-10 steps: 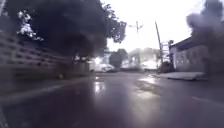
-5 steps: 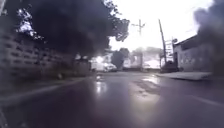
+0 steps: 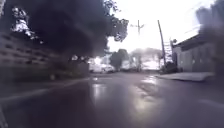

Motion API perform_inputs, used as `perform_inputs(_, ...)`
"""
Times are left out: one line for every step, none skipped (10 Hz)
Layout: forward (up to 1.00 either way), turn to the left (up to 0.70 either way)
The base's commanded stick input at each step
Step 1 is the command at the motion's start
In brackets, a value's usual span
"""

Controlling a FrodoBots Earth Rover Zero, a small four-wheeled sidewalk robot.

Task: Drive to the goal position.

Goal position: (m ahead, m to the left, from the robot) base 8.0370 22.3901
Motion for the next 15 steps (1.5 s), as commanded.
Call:
perform_inputs(0.7, 0.0)
perform_inputs(0.7, 0.0)
perform_inputs(0.7, 0.0)
perform_inputs(0.7, 0.0)
perform_inputs(0.7, 0.0)
perform_inputs(0.7, 0.0)
perform_inputs(0.7, 0.0)
perform_inputs(0.7, 0.0)
perform_inputs(0.7, 0.0)
perform_inputs(0.7, 0.0)
perform_inputs(0.7, 0.0)
perform_inputs(0.7, 0.0)
perform_inputs(0.7, 0.0)
perform_inputs(0.7, 0.0)
perform_inputs(0.7, 0.0)
